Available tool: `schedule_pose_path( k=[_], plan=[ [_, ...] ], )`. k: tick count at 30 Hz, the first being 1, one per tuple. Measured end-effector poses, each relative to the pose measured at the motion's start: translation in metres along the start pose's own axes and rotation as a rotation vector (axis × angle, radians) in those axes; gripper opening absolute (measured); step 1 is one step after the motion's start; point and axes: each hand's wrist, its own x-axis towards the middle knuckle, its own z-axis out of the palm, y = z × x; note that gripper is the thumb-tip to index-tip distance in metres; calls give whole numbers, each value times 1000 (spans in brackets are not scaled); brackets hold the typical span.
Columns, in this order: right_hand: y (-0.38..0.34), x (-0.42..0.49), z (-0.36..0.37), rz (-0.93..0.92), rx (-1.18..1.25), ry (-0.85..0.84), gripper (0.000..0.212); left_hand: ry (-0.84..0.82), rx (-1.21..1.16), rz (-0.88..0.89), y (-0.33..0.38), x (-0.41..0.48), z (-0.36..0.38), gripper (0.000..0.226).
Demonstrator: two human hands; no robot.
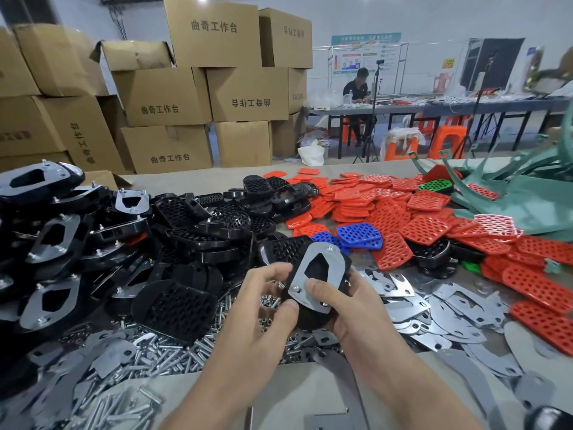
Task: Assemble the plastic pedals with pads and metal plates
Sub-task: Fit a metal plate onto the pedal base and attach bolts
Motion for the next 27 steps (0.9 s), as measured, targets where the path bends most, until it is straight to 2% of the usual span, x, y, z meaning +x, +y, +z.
schedule_pose_path(
  k=[4, 9, 12, 14, 19, 24, 27],
  plan=[
    [0, -1, 0, -4, -7, 2, 39, 10, 65, 57, 3, 0, 2, 26],
    [-1, 1, 1, 13, 27, -9, 45, 26, 58, 55, 1, 0, 3, 39],
    [0, 0, 1, 26, 39, -10, 46, 49, 115, 83, 0, 0, 6, 24],
    [1, 0, 0, 35, 43, -5, 44, 51, 125, 87, 0, 1, 7, 22],
    [0, 1, -1, 50, 83, 10, 49, 29, 82, 42, -1, -1, 5, 29],
    [1, 1, -1, 46, 77, 17, 41, 6, 186, 127, 0, 1, 6, 37],
    [0, 0, -2, 58, 98, 11, 46, 25, 97, 78, 0, 0, 6, 39]
  ],
)
